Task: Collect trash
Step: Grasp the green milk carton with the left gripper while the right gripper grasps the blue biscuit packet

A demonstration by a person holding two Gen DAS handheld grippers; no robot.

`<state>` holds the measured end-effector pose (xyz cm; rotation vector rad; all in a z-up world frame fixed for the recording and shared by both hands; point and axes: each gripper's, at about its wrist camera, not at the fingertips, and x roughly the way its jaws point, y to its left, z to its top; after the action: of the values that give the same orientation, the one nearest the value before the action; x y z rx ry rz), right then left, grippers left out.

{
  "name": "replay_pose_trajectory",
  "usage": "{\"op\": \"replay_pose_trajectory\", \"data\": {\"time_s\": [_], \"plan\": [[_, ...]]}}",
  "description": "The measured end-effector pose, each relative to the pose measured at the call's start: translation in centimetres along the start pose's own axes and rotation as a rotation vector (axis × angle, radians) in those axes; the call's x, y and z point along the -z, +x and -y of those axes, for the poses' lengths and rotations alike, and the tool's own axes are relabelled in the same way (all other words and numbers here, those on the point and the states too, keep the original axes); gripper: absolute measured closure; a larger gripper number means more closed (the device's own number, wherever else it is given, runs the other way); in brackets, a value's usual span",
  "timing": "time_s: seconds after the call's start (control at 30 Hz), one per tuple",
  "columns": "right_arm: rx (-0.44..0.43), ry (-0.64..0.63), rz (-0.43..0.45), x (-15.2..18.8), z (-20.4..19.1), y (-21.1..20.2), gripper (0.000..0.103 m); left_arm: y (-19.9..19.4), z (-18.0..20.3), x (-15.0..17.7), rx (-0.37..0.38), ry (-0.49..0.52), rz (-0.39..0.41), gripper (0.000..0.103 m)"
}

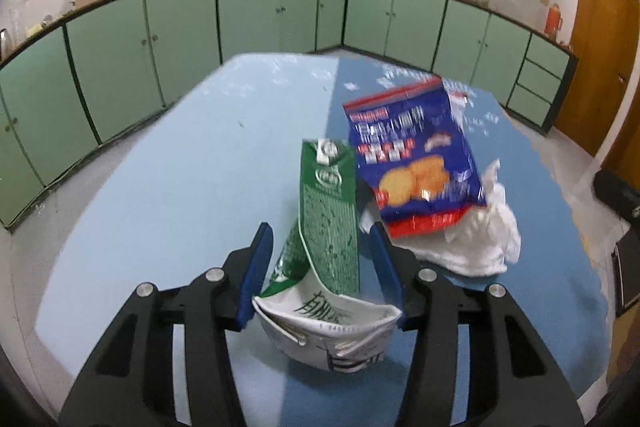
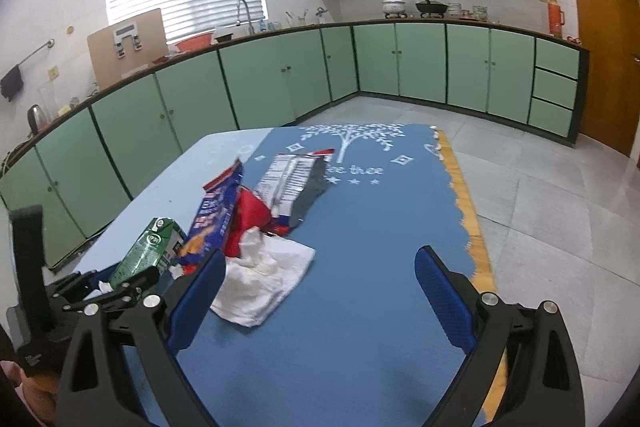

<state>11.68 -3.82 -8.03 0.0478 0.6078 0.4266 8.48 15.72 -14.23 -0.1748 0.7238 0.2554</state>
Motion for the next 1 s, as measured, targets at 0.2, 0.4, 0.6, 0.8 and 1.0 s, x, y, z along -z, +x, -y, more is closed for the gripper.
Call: {"op": "replay_pose_trajectory", "data": {"time_s": [0.2,0.4,0.6,0.8,1.0], "plan": [[-0.071,-0.025,0.002,-1.0,-2.7,2.4,0.012,-0.9,-0.5,-1.9,-0.025,-0.007,0.053,0.055],[-0.141,-0.036,-0.062,-1.1,-5.1,6.3,0.019,-0.2,-1.5,-2.6,-0.019,-0.009,0.044,0.055],[-0.170,-0.025,-0.135,-0.7,-5.8,9.1,0.031,2.2,-2.8,-1.1,0.003,-0.023,-0.055,0.056],[-0.199,-0.049,-0.178,-0.3,-6.5,10.2,0.053,3.7,-3.7,-1.5,0.015,-0.033,-0.080,0.044],[-0.224,-0.067,-0.186,-0.4,-6.8,10.3,0.092,5.2,-3.6,-2.2,0.025,-0.018,-0.100,0.055]]}}
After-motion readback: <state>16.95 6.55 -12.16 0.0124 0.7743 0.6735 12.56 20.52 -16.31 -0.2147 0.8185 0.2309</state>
